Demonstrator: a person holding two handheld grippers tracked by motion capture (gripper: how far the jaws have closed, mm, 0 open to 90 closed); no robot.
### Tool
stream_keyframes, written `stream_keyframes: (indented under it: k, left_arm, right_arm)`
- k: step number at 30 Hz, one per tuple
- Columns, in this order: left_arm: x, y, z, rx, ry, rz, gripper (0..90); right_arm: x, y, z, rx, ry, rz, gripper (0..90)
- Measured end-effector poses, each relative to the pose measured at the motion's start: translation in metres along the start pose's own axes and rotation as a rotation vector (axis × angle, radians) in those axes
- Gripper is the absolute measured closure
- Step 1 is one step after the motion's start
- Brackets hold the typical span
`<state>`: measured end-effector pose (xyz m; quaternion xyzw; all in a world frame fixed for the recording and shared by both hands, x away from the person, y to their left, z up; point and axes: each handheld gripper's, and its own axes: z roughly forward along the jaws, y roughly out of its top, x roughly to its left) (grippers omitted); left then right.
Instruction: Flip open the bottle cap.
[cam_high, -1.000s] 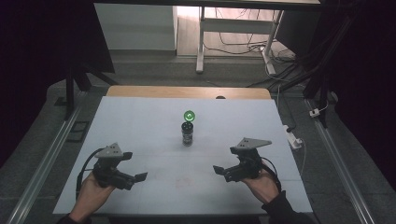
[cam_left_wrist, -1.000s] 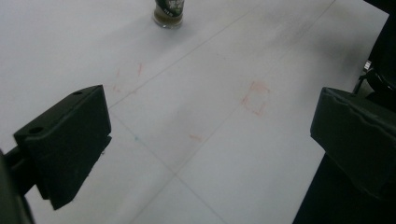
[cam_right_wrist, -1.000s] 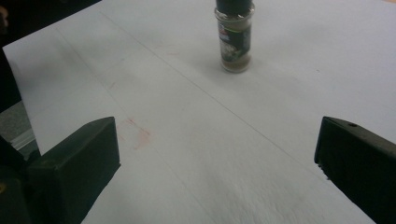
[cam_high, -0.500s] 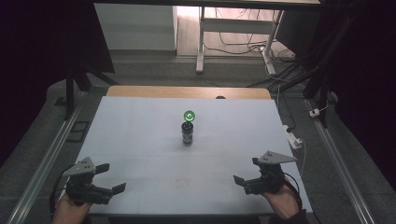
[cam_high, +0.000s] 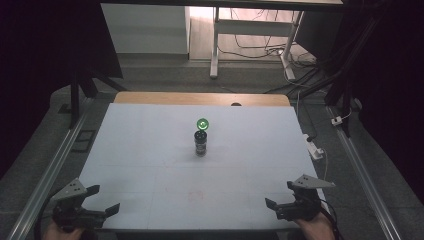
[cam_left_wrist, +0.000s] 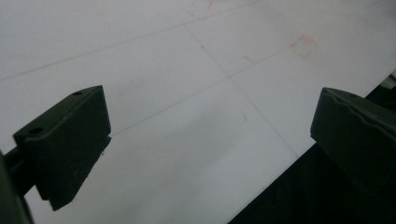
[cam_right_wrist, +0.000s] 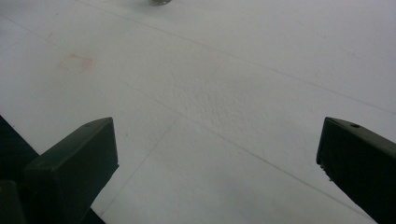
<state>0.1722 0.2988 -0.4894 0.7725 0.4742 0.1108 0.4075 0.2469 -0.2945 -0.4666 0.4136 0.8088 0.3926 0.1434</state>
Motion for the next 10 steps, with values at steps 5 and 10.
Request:
stream_keyframes:
  k: [5, 10]
  left_arm:
    - [0.0007, -0.0048, -0.0026, 0.027, 0.036, -0.010, 0.0]
    - [0.0017, -0.0042, -0.0017, 0.037, 0.033, -0.016, 0.0]
  right_arm:
    - [-0.0030, -0.0081, -0.0034, 0.036, -0.010, 0.025, 0.0]
    - [-0.0047, -0.0094, -0.0035, 0.047, -0.017, 0.036, 0.0]
